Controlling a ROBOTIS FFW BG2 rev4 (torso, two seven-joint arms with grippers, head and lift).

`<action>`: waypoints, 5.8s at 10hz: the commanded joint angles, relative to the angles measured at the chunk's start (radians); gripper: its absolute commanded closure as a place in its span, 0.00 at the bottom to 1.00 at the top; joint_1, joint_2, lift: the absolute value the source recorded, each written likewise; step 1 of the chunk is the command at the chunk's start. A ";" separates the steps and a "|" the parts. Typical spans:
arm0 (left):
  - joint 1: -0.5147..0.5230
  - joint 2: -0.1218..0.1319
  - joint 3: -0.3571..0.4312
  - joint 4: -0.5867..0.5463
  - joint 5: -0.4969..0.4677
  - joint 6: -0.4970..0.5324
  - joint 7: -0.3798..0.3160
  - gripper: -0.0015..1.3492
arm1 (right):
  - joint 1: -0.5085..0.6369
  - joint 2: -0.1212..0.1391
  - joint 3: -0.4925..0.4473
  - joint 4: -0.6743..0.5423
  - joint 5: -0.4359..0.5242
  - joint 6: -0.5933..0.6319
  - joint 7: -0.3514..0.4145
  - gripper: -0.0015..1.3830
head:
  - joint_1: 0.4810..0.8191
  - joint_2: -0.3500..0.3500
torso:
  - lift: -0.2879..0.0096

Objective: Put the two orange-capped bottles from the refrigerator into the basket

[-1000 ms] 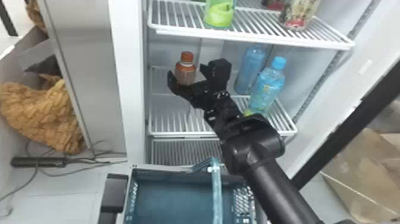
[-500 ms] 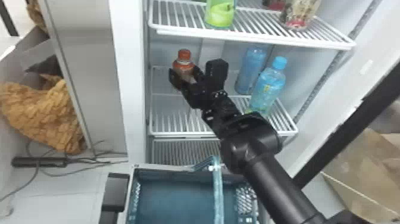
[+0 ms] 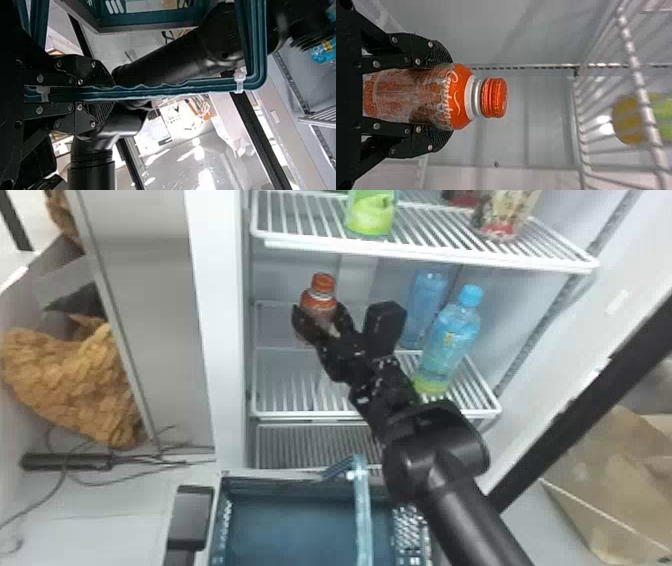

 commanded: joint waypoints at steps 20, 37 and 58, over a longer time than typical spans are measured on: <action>0.041 -0.016 0.060 -0.021 -0.024 0.020 -0.004 0.88 | 1.036 -0.003 -0.412 -1.326 0.032 0.587 0.238 0.64 | 0.63 0.00 | 0.00; 0.041 -0.016 0.050 -0.021 -0.022 0.022 -0.004 0.88 | 1.011 0.000 -0.388 -1.193 0.050 0.768 0.417 0.15 | 0.63 0.00 | 0.00; 0.038 -0.015 0.048 -0.021 -0.022 0.017 -0.004 0.88 | 1.235 0.069 -0.314 -1.203 -0.090 -0.039 -0.043 0.16 | 0.63 0.00 | 0.00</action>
